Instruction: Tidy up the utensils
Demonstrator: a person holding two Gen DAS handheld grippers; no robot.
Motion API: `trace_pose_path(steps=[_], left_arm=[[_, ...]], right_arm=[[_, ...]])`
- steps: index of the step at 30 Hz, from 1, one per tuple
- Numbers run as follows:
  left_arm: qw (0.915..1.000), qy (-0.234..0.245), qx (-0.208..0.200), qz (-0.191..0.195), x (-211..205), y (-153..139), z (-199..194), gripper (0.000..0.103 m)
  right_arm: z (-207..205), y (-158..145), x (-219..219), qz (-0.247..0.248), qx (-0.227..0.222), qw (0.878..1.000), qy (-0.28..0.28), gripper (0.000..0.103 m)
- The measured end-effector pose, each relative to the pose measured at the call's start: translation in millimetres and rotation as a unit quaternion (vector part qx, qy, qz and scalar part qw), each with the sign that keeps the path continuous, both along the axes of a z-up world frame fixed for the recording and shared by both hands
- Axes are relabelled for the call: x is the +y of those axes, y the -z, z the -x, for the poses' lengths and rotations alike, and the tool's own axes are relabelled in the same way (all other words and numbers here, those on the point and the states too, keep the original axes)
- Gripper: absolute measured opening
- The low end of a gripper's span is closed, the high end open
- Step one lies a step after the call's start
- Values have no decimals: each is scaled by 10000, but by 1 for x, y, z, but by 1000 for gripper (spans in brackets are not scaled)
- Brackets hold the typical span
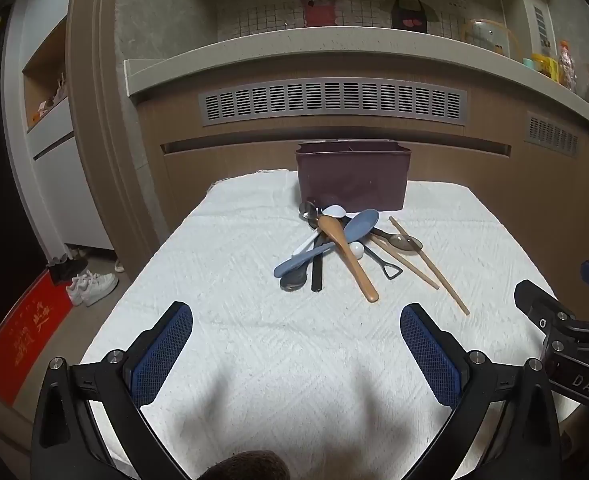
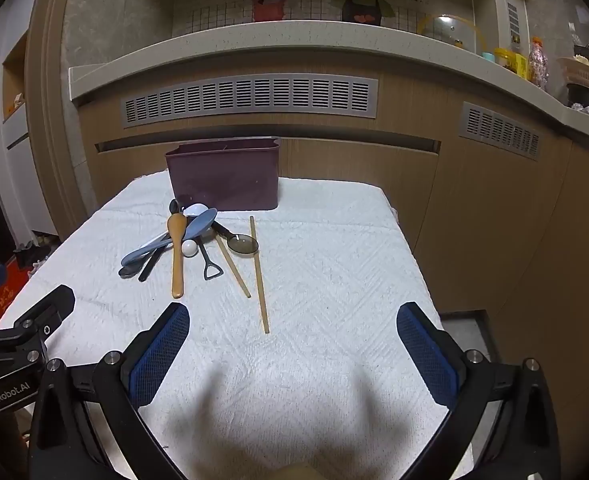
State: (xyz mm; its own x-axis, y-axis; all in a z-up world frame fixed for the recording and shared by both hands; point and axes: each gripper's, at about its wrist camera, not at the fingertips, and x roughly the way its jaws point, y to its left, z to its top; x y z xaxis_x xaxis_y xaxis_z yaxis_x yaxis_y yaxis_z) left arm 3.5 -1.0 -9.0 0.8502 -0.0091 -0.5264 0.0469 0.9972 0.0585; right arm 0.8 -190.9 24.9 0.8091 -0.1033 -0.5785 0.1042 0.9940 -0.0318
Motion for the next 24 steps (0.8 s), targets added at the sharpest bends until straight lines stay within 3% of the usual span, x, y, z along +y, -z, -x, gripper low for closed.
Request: trace_pose_path(steps=[24], left_arm=[[10000, 22, 15, 73, 1, 0, -1, 103]], right_arm=[[-3, 1, 2, 33, 12, 10000, 21, 103]])
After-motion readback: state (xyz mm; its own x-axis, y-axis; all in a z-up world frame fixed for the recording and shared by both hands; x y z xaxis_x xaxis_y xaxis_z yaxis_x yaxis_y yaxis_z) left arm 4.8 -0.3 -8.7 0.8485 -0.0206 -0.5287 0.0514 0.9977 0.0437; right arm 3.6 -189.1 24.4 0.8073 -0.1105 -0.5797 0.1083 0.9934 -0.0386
